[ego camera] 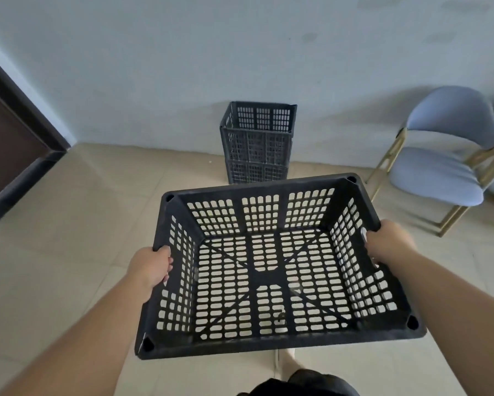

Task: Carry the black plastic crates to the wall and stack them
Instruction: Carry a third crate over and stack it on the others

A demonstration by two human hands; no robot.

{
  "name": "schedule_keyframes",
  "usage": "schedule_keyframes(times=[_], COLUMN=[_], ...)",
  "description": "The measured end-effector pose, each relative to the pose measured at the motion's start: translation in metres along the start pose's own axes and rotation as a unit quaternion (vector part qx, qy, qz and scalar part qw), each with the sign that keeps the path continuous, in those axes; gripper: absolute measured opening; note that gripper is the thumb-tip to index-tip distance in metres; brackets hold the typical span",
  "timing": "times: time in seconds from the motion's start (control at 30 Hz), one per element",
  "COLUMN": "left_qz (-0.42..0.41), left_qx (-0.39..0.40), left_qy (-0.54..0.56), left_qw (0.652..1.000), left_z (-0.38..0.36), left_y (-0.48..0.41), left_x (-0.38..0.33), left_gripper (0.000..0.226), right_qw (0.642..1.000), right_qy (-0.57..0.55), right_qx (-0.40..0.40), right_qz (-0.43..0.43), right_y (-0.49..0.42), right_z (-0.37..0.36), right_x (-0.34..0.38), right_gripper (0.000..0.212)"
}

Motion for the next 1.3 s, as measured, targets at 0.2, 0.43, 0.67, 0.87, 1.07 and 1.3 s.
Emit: schedule_keyframes(times=[0.2,0.43,0.67,0.87,1.07,1.3], left_qz=[0.008,0.015,0.007,0.024,0.009,-0.012], left_qx=[-0.008,-0.009,0.020,0.056,0.087,0.105], left_qy=[-0.002,0.011,0.008,-0.001,-0.020,-0.027], left_qw=[1.000,1.000,1.000,0.998,0.996,0.994], left_z=[-0.039,-0.063,-0.086,-0.096,-0.113,-0.161], left_y=[-0.062,-0.136,-0.248,-0.366,-0.465,-0.543], left_x=[-0.063,-0.125,-0.189,-0.248,-0.315,-0.391], left_gripper=[0.031,0.029,0.029,0.030,0.030,0.029], right_qw=[1.000,0.999,1.000,0.999,0.998,0.989], right_qy=[-0.012,-0.004,-0.002,0.011,-0.019,-0.076], right_qx=[0.008,0.006,0.011,0.009,-0.007,-0.015], right_qz=[0.006,0.033,0.000,-0.037,-0.063,-0.123], right_y=[-0.094,-0.174,-0.244,-0.295,-0.335,-0.396], right_z=[0.020,0.040,0.036,0.032,0.031,0.034], right_x=[0.059,0.135,0.211,0.293,0.357,0.388], right_gripper=[0.024,0.022,0.022,0.021,0.015,0.013])
Point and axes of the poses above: each hand's wrist, its own y-axis away from the middle knuckle, its own z-axis out of the back of the hand, x = y × z, the point moved 4 cm from there along -y, towards the middle knuckle, and after that the axes turned 14 degrees about y, right-handed, at the moved point
